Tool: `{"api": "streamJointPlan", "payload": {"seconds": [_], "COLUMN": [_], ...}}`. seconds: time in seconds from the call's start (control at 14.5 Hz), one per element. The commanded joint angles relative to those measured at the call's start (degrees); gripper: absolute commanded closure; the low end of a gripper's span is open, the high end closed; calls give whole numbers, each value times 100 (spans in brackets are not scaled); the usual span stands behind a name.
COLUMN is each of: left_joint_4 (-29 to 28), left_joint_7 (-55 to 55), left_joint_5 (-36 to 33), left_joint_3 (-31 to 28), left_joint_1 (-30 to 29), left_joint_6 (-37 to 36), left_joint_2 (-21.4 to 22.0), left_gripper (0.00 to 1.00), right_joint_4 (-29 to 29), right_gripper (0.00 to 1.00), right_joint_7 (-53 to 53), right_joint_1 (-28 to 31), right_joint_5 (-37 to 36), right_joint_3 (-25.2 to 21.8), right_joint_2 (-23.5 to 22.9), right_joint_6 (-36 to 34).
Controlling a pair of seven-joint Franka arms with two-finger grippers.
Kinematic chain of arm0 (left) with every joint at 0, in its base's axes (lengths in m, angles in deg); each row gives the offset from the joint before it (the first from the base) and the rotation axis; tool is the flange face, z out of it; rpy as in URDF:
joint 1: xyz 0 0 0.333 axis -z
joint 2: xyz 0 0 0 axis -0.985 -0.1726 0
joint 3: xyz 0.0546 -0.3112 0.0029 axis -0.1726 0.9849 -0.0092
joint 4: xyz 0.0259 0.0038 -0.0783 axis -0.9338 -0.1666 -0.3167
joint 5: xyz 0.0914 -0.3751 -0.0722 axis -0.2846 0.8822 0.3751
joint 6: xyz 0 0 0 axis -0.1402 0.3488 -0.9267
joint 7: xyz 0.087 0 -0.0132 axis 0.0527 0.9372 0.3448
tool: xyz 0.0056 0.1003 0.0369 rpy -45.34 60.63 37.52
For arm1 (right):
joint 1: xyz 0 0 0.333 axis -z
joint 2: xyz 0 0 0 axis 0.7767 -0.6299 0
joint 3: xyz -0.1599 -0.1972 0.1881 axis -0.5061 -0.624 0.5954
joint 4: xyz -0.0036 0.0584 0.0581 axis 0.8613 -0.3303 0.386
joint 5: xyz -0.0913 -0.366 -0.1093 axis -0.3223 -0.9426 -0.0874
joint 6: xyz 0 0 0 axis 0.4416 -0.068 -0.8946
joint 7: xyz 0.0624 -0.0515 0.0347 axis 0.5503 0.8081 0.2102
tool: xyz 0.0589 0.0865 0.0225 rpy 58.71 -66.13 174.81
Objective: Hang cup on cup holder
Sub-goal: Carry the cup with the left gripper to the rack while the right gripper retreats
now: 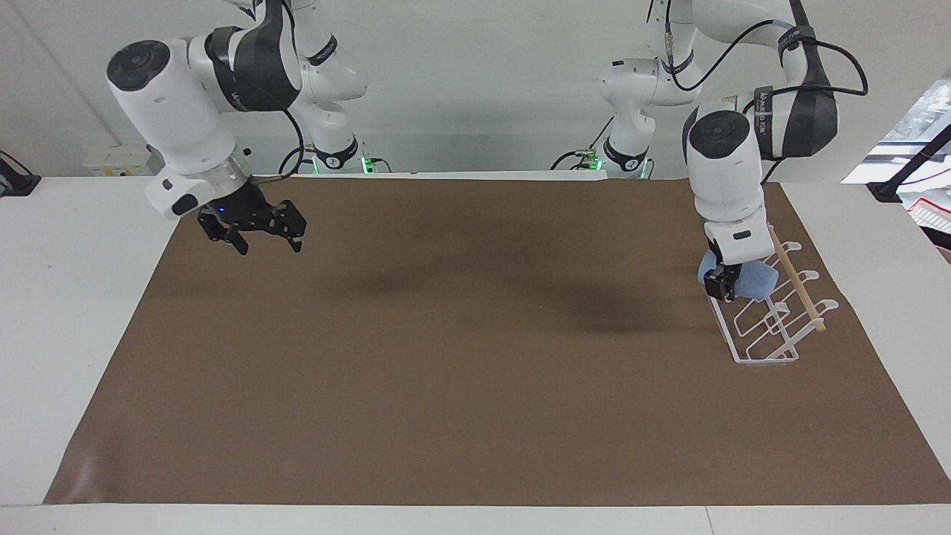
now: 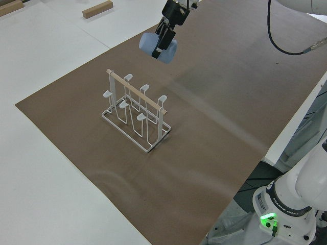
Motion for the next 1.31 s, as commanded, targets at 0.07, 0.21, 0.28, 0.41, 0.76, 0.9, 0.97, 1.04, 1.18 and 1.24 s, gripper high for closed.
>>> {"api": "streamJointPlan", "payload": {"seconds": [0.07,0.21,0.28,0.41,0.76,0.9,0.97,1.04,1.18,1.24], "left_joint_4": [-171,-425,-435,-626,-1147,-1243,-1261,-1305,-1401,-1410], "left_joint_7": [-1731,-2594,-3181,-3879,-4689,-4777,-4856,-5022,-5207,-5278], "left_joint_5": [-1960,-3068,-3429,-4053,-5059,-5067,-5067,-5067,-5155,-5225], "left_joint_3": [-9,0,0,-9,0,0,0,0,-9,-9], "left_joint_1": [116,133,212,248,283,379,388,406,380,353], "left_joint_6": [-57,-354,-452,-619,-1507,-1560,-1630,-1657,-1666,-1718], "left_joint_2": [-108,-195,-292,-302,-530,-548,-626,-688,-767,-846], "left_gripper": [100,100,100,100,100,100,100,100,100,100], "right_joint_4": [830,973,938,903,903,850,859,859,832,832], "right_gripper": [0,0,0,0,0,0,0,0,0,0], "right_joint_7": [-211,-273,-317,-387,-397,-405,-405,-405,-414,-414], "right_joint_1": [108,56,64,117,274,223,179,92,-110,-111], "right_joint_5": [-561,-763,-772,-703,-421,-403,-421,-421,-421,-421], "right_joint_3": [79,105,114,123,122,88,53,-78,-263,-264], "right_joint_2": [-31,-66,-57,-57,-57,-57,-48,-48,-39,-39], "right_joint_6": [-985,-1180,-1224,-1295,-1558,-1567,-1567,-1559,-1541,-1541]}}
